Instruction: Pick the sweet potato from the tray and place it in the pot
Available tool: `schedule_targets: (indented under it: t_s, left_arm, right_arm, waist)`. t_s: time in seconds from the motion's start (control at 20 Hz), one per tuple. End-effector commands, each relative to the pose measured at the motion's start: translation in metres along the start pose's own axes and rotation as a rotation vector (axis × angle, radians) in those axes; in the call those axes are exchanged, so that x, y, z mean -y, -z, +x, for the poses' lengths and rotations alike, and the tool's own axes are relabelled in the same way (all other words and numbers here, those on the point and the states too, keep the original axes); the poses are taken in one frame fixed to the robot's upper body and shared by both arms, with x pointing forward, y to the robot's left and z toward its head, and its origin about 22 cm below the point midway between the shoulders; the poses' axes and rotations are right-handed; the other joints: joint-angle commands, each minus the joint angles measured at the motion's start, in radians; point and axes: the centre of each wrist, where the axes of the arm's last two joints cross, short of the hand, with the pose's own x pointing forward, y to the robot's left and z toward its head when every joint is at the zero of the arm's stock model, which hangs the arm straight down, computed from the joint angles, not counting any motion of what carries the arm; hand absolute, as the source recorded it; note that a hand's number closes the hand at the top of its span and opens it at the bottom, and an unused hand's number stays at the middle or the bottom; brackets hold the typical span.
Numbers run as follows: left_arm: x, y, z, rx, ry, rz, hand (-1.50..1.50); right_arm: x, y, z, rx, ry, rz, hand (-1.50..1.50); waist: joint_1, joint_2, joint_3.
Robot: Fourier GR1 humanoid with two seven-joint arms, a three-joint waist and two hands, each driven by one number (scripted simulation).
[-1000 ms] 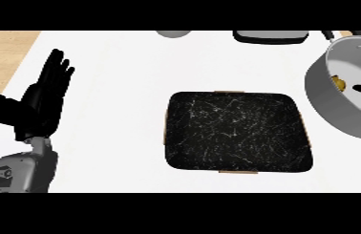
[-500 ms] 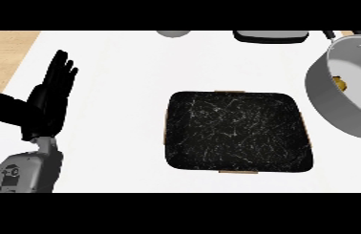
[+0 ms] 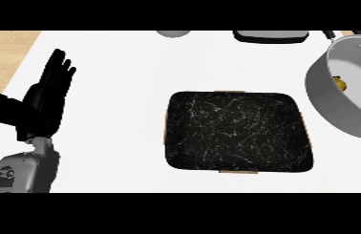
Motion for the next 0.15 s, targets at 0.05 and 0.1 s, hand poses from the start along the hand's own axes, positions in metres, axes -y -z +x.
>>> schedule_targets:
  t_s: [0.05,0.1]
  left_arm:
    - [-0.01,-0.007,-0.002,0.02,-0.004,0.007,0.0]
    - [-0.018,0.001,-0.005,0.001,0.003,0.018,0.0]
  right_arm:
    - [0.018,-0.009,0.005,0.009,0.008,0.033,-1.5]
    - [0.027,-0.011,0.011,0.026,0.022,0.03,-1.5]
  waist:
    - [0.009,-0.001,0.001]
    - [0.004,0.003,0.002]
